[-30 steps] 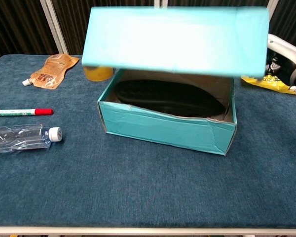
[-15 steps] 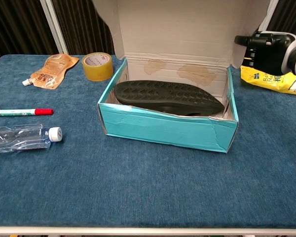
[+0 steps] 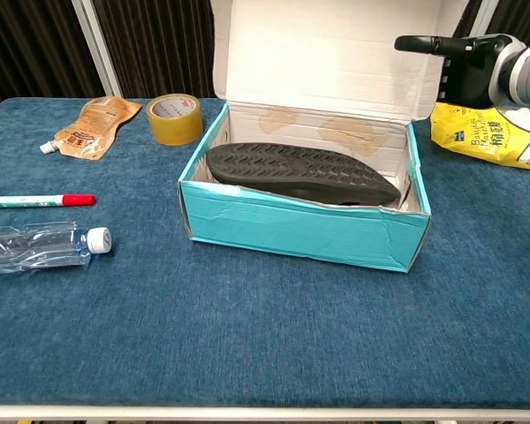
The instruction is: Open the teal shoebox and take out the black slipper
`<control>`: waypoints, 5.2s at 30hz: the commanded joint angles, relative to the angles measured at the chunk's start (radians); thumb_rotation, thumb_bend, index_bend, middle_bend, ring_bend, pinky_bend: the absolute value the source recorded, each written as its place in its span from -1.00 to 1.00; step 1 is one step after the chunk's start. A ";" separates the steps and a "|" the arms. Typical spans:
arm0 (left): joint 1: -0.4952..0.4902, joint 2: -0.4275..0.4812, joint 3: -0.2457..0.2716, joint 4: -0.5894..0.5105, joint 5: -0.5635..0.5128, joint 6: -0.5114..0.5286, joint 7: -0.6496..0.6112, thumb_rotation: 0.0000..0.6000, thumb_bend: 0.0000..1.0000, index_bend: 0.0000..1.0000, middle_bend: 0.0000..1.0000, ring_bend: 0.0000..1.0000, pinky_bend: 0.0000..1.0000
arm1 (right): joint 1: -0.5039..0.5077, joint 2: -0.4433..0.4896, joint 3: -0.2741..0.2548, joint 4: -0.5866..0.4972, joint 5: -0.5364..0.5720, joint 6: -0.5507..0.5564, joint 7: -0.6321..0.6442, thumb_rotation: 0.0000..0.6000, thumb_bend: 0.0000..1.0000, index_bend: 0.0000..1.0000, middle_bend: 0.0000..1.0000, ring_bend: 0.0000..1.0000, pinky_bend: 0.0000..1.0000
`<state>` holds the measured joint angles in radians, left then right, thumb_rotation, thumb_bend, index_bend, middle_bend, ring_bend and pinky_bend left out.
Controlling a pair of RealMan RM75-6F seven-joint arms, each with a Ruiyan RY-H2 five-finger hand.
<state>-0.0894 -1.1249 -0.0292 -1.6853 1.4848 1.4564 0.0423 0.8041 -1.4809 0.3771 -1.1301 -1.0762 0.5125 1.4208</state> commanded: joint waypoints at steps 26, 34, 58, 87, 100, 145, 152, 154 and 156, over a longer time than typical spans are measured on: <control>0.005 -0.009 0.000 0.016 0.008 0.019 -0.017 1.00 -0.68 -0.67 -0.66 -0.86 -0.86 | -0.018 0.222 -0.212 -0.428 -0.202 0.348 -1.008 1.00 -1.00 -1.00 -1.00 -1.00 -1.00; 0.025 -0.023 0.012 0.040 0.007 0.033 -0.044 1.00 -0.68 -0.67 -0.66 -0.86 -0.86 | 0.107 0.122 -0.214 -0.385 -0.192 0.188 -1.193 1.00 -1.00 -1.00 -0.92 -1.00 -1.00; 0.017 -0.041 0.004 0.090 0.003 0.014 -0.093 1.00 -0.68 -0.67 -0.66 -0.86 -0.86 | 0.366 -0.188 -0.222 -0.081 0.291 0.035 -1.643 1.00 -1.00 -1.00 -0.83 -1.00 -1.00; 0.002 -0.042 -0.004 0.094 0.000 -0.002 -0.092 1.00 -0.68 -0.67 -0.66 -0.86 -0.86 | 0.035 -0.019 0.103 -0.311 -0.128 0.323 -0.648 1.00 -0.76 -0.33 -0.18 -0.64 -1.00; -0.017 -0.043 -0.012 0.099 0.002 -0.018 -0.093 1.00 -0.68 -0.67 -0.66 -0.86 -0.86 | -0.215 0.306 0.117 -0.525 -0.014 0.240 -0.307 1.00 -0.79 -0.33 -0.24 -0.64 -1.00; -0.025 -0.054 -0.001 0.120 0.011 -0.018 -0.113 1.00 -0.68 -0.67 -0.66 -0.86 -0.86 | -0.280 0.227 -0.003 -0.430 0.312 0.108 -0.601 1.00 -0.92 -1.00 -1.00 -1.00 -1.00; -0.027 -0.047 -0.005 0.108 0.022 -0.006 -0.101 1.00 -0.68 -0.67 -0.66 -0.86 -0.86 | -0.337 0.246 0.014 -0.468 0.105 0.026 -0.560 1.00 -0.92 -1.00 -1.00 -1.00 -1.00; -0.024 -0.047 -0.009 0.109 0.020 0.004 -0.095 1.00 -0.68 -0.67 -0.66 -0.86 -0.86 | -0.379 0.281 0.003 -0.498 -0.046 0.084 -0.586 1.00 -0.92 -1.00 -1.00 -1.00 -1.00; -0.024 -0.049 -0.012 0.110 0.017 0.008 -0.089 1.00 -0.68 -0.67 -0.66 -0.86 -0.86 | -0.431 0.311 -0.026 -0.510 -0.193 0.221 -0.664 1.00 -0.89 -1.00 -1.00 -1.00 -1.00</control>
<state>-0.1135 -1.1735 -0.0412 -1.5756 1.5027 1.4643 -0.0471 0.4626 -1.2278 0.3750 -1.5949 -1.0211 0.5838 0.8303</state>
